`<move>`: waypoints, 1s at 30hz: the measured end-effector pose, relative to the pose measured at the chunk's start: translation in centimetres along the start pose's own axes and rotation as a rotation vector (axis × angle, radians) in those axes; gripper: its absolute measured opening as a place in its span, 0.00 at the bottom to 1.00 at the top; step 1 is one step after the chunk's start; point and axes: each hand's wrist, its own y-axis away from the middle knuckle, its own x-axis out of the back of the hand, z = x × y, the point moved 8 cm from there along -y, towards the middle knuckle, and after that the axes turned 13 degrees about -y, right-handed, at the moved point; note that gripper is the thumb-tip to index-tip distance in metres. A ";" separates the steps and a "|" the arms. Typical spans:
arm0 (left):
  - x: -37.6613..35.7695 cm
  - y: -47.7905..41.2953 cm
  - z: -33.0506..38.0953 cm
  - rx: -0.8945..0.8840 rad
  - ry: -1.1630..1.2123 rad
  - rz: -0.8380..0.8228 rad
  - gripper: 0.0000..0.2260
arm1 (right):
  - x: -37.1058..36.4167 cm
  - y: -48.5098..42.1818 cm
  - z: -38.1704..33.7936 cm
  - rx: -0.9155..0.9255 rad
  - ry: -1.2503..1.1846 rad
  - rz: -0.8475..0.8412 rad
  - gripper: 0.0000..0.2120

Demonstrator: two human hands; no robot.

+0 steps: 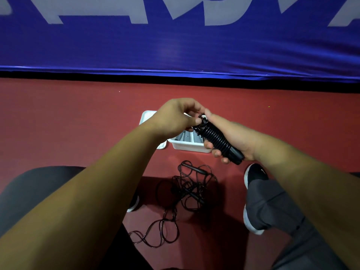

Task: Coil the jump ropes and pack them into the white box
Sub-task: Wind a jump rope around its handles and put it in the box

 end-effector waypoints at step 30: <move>-2.3 1.3 -1.9 0.256 0.197 0.217 0.04 | 1.2 -0.2 0.8 0.028 -0.014 0.264 0.31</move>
